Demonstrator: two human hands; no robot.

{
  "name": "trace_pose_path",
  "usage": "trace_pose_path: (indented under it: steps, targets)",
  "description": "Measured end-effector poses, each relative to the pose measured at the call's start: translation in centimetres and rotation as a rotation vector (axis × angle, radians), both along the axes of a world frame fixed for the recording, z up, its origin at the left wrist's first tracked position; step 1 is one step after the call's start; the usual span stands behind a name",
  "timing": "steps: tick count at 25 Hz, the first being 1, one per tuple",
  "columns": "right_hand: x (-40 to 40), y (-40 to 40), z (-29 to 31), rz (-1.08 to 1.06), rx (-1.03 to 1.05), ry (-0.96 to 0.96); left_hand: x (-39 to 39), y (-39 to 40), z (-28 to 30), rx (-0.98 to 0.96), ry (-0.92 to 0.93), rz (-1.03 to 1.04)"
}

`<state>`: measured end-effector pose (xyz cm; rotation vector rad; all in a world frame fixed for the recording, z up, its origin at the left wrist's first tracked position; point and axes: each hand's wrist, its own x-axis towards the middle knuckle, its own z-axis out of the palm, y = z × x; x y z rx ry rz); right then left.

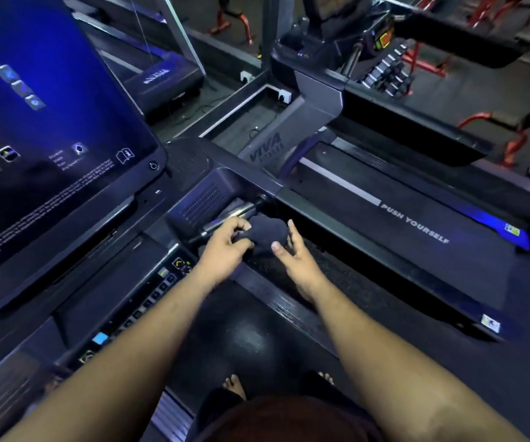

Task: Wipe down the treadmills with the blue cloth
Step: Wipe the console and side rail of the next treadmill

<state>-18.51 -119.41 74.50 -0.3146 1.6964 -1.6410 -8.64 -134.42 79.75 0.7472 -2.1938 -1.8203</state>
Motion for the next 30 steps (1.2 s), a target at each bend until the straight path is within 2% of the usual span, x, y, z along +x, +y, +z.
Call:
trace_pose_path:
  steps: [2,3,4,6,7,10,12,13,15,16,18,21,26,30]
  targets:
    - [-1.1,5.1,0.6,-0.087,-0.106,-0.123,-1.2,4.3,0.7,0.261,0.067,-0.010]
    - [-1.6,7.1,1.0,-0.137,-0.127,-0.114,-1.7,6.3,1.0,0.337,0.067,0.013]
    - [-2.3,9.5,1.7,-0.185,-0.101,-0.046,-2.4,8.9,1.1,0.410,0.070,0.036]
    - [-4.3,14.4,3.4,-0.266,0.038,0.211,-4.0,14.4,1.1,0.464,0.052,0.066]
    - [-5.6,17.1,4.2,-0.287,0.114,0.331,-5.1,17.2,0.8,0.409,0.037,0.057]
    - [-9.9,23.3,5.8,-0.232,0.417,0.563,-9.2,23.8,-0.4,0.082,-0.040,-0.009]
    - [-12.0,25.3,6.2,-0.189,0.622,0.720,-11.8,26.3,-1.2,-0.095,-0.133,-0.006]
    - [-12.9,26.0,5.8,-0.158,0.695,0.860,-13.0,27.2,-1.7,-0.151,-0.190,0.009]
    - [-13.0,26.6,3.9,0.042,0.794,1.139,-14.4,27.9,-3.1,-0.206,-0.286,0.031]
    - [-12.2,26.8,2.7,0.206,0.836,1.206,-14.5,27.8,-3.7,-0.230,-0.300,0.028]
    - [-10.8,27.6,0.0,0.437,0.934,1.261,-14.1,27.4,-4.6,-0.317,-0.304,0.005]
    - [-11.4,26.8,-1.0,0.455,1.001,1.287,-12.9,25.6,-5.4,-0.504,-0.297,-0.031]
    - [-13.4,20.3,-0.1,0.564,0.996,1.278,-11.9,19.5,-6.0,-0.868,-0.308,-0.049]
    - [-12.5,22.4,-0.5,0.560,1.027,1.348,-11.7,14.1,-6.5,-0.982,-0.388,-0.227]
